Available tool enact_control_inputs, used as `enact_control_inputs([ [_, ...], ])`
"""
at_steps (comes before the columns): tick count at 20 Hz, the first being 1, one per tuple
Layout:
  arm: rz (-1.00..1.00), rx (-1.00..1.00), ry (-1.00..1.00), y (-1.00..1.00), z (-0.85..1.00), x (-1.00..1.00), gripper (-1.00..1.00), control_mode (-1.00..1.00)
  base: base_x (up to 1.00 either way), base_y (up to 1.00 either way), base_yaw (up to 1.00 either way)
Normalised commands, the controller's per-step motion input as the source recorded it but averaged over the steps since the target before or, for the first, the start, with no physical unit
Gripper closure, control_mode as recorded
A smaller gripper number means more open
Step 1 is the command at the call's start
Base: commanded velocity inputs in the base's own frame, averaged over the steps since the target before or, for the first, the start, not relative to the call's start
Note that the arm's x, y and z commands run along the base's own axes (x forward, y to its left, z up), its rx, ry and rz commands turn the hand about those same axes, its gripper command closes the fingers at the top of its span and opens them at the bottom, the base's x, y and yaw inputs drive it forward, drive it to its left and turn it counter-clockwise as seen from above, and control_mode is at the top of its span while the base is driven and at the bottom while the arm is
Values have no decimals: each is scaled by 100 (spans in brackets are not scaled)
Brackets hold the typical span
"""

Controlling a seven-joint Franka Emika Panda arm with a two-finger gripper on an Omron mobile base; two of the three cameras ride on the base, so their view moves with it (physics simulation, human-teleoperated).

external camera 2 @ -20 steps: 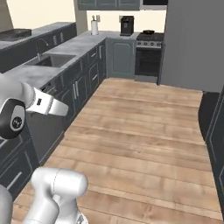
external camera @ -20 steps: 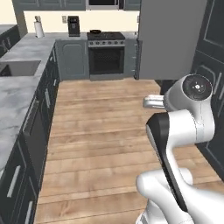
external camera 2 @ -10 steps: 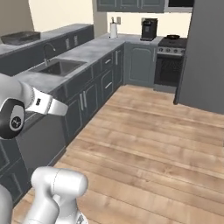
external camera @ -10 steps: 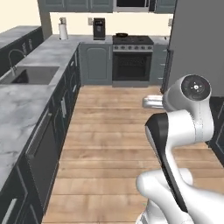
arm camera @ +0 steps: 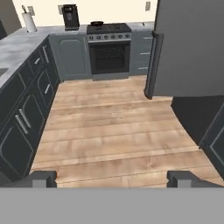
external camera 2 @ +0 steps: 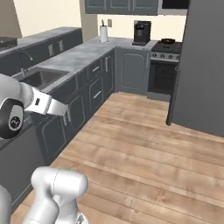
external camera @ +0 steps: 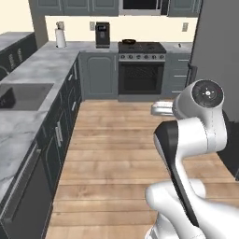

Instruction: Place the cold items (cucumber and broccoli) from the fridge in one tupperware on the dining counter. Place the warm items (kebab skewer and hot dog) in the stove area in another tupperware.

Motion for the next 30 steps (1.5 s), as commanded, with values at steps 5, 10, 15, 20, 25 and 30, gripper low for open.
enact_control_inputs([
  [5, 0, 0, 0, 0, 0, 0, -100, 100, 100, -3, -29],
  [10, 0, 0, 0, 0, 0, 0, -100, 100, 100, 0, -34],
  [15, 0, 0, 0, 0, 0, 0, -100, 100, 100, 7, -8],
  [20, 0, 0, 0, 0, 0, 0, -100, 100, 100, 20, -14],
  [25, 0, 0, 0, 0, 0, 0, -100, 100, 91, 41, -46],
  [30, 0, 0, 0, 0, 0, 0, -100, 100, 65, 65, -56],
])
